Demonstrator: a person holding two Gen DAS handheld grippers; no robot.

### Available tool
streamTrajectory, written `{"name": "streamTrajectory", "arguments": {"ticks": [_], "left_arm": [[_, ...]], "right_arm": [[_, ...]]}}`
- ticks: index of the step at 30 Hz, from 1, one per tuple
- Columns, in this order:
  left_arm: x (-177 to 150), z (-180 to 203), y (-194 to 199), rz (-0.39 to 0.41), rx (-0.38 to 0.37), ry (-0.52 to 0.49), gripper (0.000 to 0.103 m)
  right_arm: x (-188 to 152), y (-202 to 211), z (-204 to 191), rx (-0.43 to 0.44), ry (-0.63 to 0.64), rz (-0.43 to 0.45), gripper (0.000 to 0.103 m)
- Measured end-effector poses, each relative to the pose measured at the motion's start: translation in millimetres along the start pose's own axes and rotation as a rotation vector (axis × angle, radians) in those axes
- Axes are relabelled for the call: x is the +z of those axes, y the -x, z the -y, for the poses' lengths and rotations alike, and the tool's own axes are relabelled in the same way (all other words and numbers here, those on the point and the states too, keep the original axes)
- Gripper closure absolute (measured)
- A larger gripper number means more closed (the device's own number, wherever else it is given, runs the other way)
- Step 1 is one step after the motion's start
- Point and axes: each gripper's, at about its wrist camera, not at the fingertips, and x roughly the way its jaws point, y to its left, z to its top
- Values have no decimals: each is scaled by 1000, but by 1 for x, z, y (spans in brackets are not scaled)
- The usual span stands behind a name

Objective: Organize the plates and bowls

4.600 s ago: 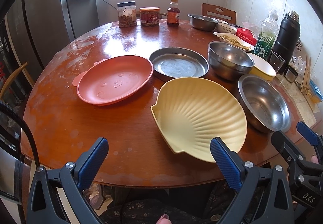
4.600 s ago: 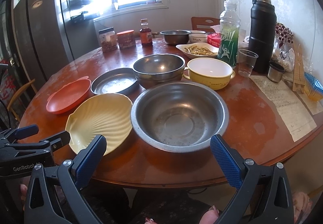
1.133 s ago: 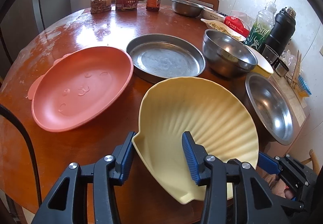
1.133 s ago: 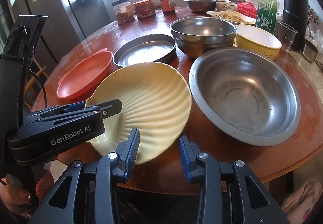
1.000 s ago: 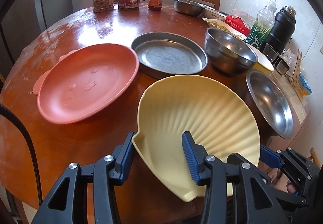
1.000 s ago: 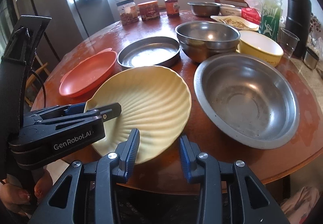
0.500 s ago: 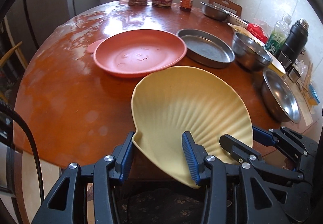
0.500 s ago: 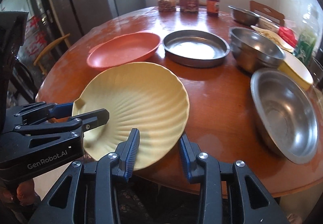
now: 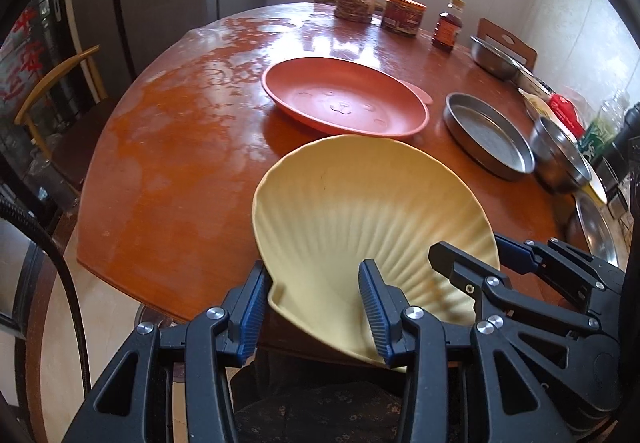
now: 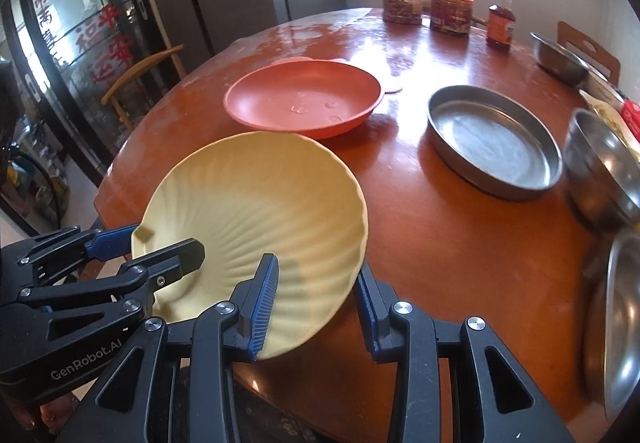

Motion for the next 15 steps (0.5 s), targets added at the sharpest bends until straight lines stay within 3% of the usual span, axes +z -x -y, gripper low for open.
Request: {"name": "streamTrajectory", "arguments": {"ticks": [11,15], "left_arm": [[7,-7,-8,-3,-11,23,57],[9,-10,-5,6,-19,42,55]], "right_arm": [[9,-10,-2,28,-15,6,63],[7,-2,5,33,-39,27,51]]}}
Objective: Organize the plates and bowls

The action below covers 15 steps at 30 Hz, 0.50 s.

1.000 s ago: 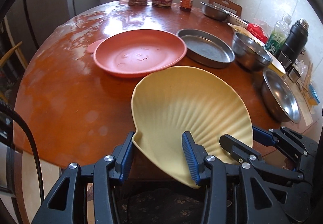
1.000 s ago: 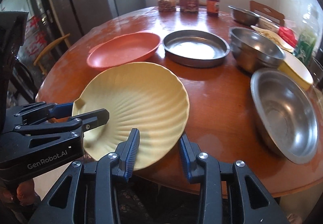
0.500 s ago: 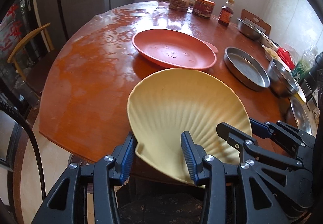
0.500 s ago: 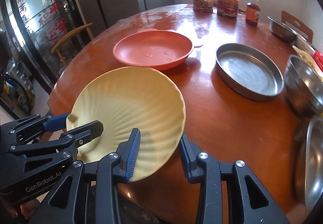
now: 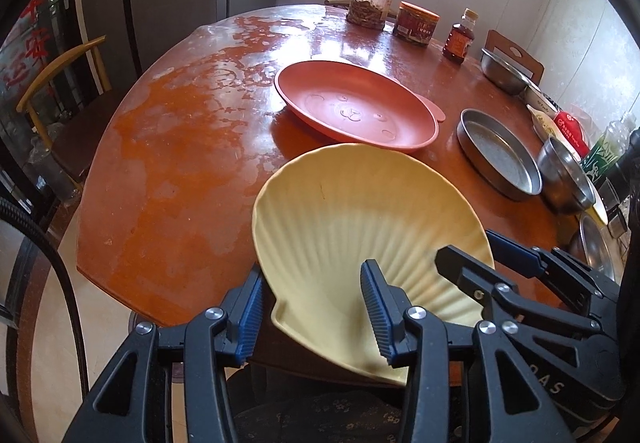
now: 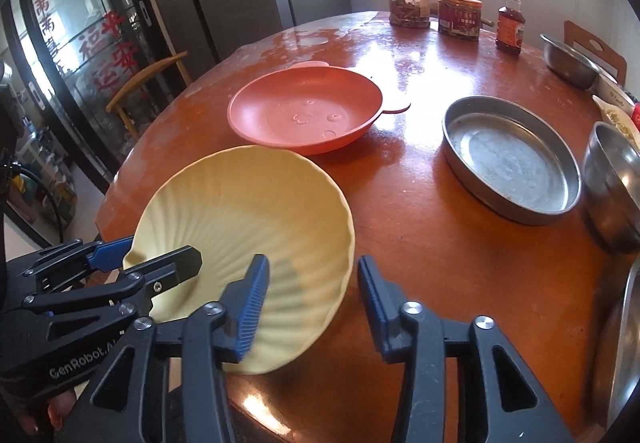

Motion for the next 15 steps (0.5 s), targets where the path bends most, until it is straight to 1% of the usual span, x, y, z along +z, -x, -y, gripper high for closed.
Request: {"name": "streamTrajectory", "arguments": {"ticks": [1,6,9,12,15], "left_arm": [[1,0,1,2,-1,2,53],[7,0,6,27,29,14,47],[15,-8,13,59,18,24,47],[27,-19,15,81,29,47,46],[52,-27,13,96,41,58,46]], "right_arm": [[0,2,2,0,-8,6,49],[2,12,14,1,-58,33,48],[5,16,21,13,-86,45,47],[11,19,27,16,-104,59,46],[22,16,33,24,-137,62,46]]}}
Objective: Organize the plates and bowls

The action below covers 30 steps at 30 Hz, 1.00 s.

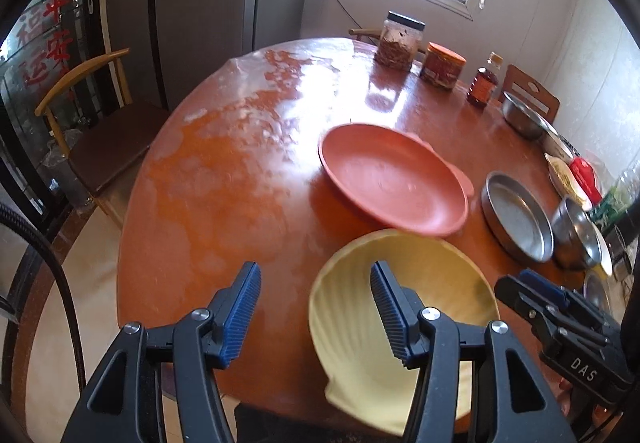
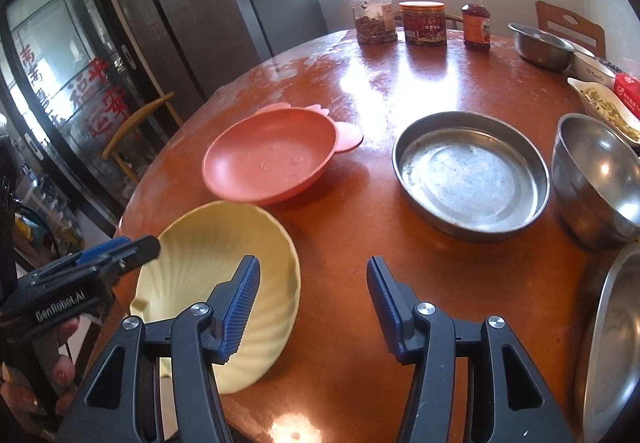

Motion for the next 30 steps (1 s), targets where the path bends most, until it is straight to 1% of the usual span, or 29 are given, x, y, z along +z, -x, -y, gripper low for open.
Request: {"name": "streamTrajectory", "arguments": {"ticks": [2,5,7,8,9,11,12,16,18,19,20,21,22,23,24,27,30], "left_arm": [[16,0,-5,-2,15,-5,46],[36,0,-13,3,15,-8,46],[50,2,-22,3,0,-10,41],[59,3,-30,-8,5,-13,34],[63,4,-36,-17,13,-21,30],[74,6,-53,-37,44,-35,30],[80,6,-63,-62,49,-38,30],[86,6,-91,-111,3,-35,31],[84,9,-103,-140,-25,-36,41],[82,11,-107,-149,-33,-34,45],[80,12,-110,-155,-41,-32,52],[78,13,-112,-162,-53,-33,57],[76,15,-114,-164,-65,-35,59],[75,18,-114,-149,-67,-46,62],[75,22,-113,-143,-65,-62,64],[78,27,-109,-120,-54,-83,64],[81,27,-97,-101,-61,-87,64]], "right_arm": [[8,-4,1,11,-23,-2,46],[22,-14,1,14,-38,0,46],[30,-22,-1,15,-43,-8,46],[34,-27,-1,18,-47,-12,46],[39,-34,-2,10,-47,-22,46],[44,-45,-4,10,-47,-40,46],[46,-51,-5,11,-48,-47,46],[52,-71,-7,-4,-42,-69,46],[53,-76,-6,-17,-44,-79,50],[54,-78,-6,-19,-40,-77,55],[55,-78,-6,-27,-32,-71,57],[56,-78,-7,-41,-20,-64,57],[56,-78,-7,-48,-9,-57,60],[57,-77,-9,-53,5,-48,60],[59,-78,-10,-53,14,-42,60],[60,-76,-14,-71,35,-28,61],[63,-70,-14,-59,35,-10,61]]}}
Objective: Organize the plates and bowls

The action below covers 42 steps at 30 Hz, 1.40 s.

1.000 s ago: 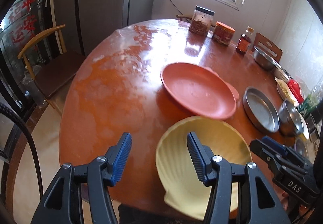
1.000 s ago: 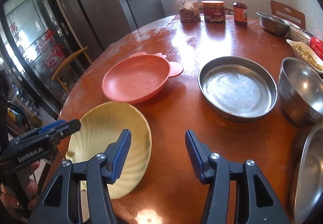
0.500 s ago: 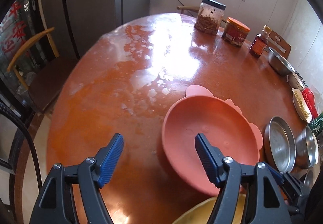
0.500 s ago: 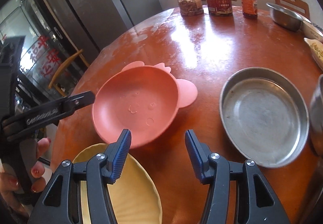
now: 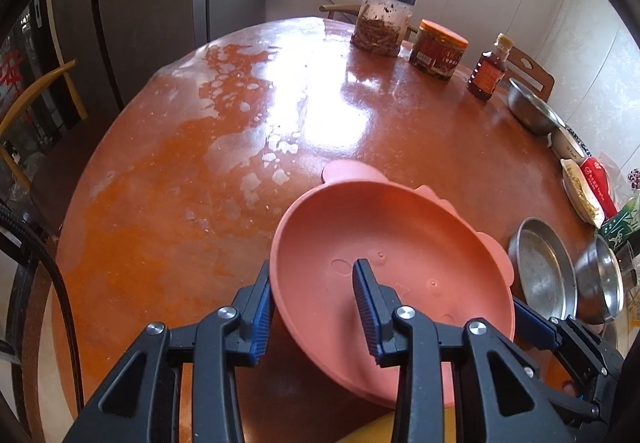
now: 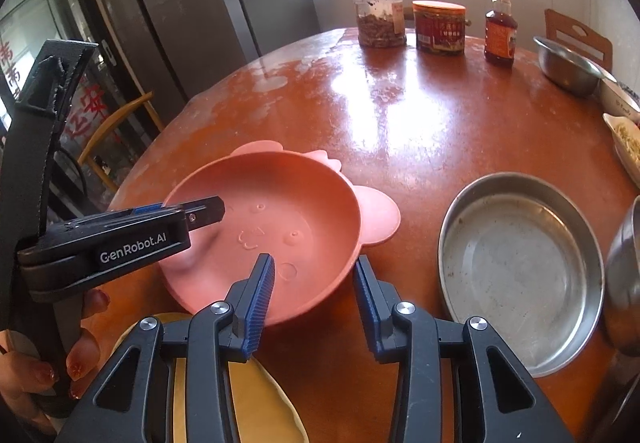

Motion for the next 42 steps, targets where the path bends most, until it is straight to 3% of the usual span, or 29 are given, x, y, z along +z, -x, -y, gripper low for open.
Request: {"name": "streamTrajectory", "arguments": {"ticks": [9,15,31,42], "left_arm": [[-21,10,62,98,15,-36,64],[-49,13,85,113,14,-39,64],[-114,16,87,64,55,-43,64],[-128,17,83,52,108,-59,64]], "right_arm": [[-3,46,-17,32,49,75,61],[-21,79,-26,69,73,103,61],[-88,100,-40,52,162,66,61],[-106,93,-40,45,178,24,61]]}}
